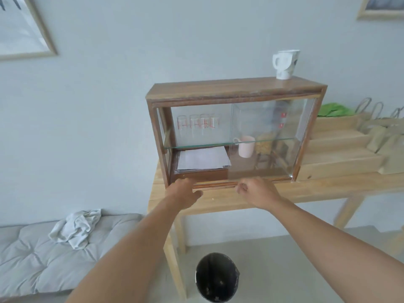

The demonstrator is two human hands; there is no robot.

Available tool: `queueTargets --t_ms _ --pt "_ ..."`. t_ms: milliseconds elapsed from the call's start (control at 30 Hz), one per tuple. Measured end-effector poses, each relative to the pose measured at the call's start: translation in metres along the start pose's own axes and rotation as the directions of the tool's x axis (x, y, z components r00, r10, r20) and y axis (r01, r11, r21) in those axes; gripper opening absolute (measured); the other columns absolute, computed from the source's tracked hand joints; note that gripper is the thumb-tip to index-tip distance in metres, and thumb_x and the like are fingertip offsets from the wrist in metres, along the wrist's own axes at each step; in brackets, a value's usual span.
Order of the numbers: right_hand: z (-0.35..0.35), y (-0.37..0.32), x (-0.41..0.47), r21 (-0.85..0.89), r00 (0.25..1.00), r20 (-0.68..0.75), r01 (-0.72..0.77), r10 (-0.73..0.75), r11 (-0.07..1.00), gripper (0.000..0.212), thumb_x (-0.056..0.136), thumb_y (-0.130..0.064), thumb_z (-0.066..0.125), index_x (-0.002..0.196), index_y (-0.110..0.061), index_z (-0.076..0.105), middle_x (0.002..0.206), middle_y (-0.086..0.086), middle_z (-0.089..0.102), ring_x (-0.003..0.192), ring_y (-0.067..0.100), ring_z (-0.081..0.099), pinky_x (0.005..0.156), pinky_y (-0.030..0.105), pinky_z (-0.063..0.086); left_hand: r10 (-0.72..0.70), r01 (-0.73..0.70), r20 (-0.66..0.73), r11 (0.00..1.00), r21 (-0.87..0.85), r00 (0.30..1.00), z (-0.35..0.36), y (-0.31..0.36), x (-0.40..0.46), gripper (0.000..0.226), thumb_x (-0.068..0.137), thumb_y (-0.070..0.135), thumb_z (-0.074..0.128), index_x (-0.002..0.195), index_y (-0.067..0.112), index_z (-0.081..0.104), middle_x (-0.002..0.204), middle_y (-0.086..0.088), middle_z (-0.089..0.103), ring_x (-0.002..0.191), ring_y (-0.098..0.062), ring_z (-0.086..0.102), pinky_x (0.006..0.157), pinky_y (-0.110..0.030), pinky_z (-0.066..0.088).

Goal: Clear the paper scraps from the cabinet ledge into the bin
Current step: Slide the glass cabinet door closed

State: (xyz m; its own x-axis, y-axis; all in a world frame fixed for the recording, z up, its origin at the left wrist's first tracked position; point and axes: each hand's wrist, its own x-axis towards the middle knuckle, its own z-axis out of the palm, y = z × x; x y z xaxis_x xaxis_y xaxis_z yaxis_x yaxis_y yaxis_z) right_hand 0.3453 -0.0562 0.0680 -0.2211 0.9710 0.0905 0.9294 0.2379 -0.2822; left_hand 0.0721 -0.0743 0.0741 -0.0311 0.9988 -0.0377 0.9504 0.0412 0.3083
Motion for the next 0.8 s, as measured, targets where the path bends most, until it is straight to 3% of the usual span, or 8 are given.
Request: queueTargets --t_ms 167,300,467,633,800 --pt "-0.030 -0.013 -0.008 -0.028 0.999 0.004 0.041 -0.040 0.999 0.041 0.104 -0.051 0.054 0.123 -0.019 0.072 0.131 0.003 0.074 0.127 0.031 0.064 0.096 0.043 0.054 0.039 -0.037 -0.022 0.997 0.075 0.999 -0.040 0.014 -0.016 0.061 0.100 0.055 0.058 0.148 0.020 0.050 0.142 -0.008 0.062 0.129 -0.032 0.059 0.096 -0.042 0.050" --pt "-0.030 -0.013 -0.012 -0.036 0.999 0.025 0.037 -0.036 0.999 0.046 0.106 -0.050 0.053 0.140 -0.021 0.065 0.146 0.003 0.064 0.138 0.029 0.055 0.103 0.040 0.048 0.044 -0.043 -0.013 0.996 0.074 0.999 -0.040 0.014 -0.026 0.063 0.100 0.053 0.058 0.152 0.018 0.045 0.151 -0.008 0.055 0.137 -0.031 0.053 0.106 -0.045 0.048" --pt "-0.037 -0.005 0.004 -0.104 0.998 0.035 0.064 -0.060 0.992 0.063 0.107 -0.045 0.053 0.164 -0.023 0.038 0.179 0.004 0.015 0.163 0.029 0.020 0.122 0.051 0.035 -0.003 0.004 -0.008 0.998 0.059 1.000 -0.037 0.004 -0.023 0.080 0.101 0.054 0.056 0.164 0.022 0.020 0.174 -0.005 0.018 0.156 -0.030 0.028 0.115 -0.053 0.041" --pt "-0.056 0.001 0.039 -0.284 0.982 -0.051 0.159 -0.181 0.945 0.084 0.106 -0.035 0.057 0.172 -0.022 0.006 0.177 0.006 -0.028 0.164 0.029 -0.023 0.134 0.055 0.010 -0.093 0.095 -0.109 0.995 0.013 0.990 -0.036 -0.019 -0.006 0.093 0.101 0.055 0.057 0.167 0.022 0.000 0.177 -0.005 -0.005 0.162 -0.031 0.005 0.119 -0.056 0.036" --pt "-0.062 0.007 0.067 -0.521 0.938 -0.209 0.133 -0.277 0.843 0.102 0.099 -0.014 0.060 0.170 -0.017 -0.014 0.173 0.013 -0.035 0.161 0.038 -0.028 0.131 0.065 -0.001 -0.201 0.182 -0.210 0.978 -0.107 0.957 -0.025 -0.040 0.005 0.104 0.099 0.055 0.058 0.164 0.021 -0.015 0.175 -0.012 -0.014 0.161 -0.036 0.002 0.118 -0.056 0.035"
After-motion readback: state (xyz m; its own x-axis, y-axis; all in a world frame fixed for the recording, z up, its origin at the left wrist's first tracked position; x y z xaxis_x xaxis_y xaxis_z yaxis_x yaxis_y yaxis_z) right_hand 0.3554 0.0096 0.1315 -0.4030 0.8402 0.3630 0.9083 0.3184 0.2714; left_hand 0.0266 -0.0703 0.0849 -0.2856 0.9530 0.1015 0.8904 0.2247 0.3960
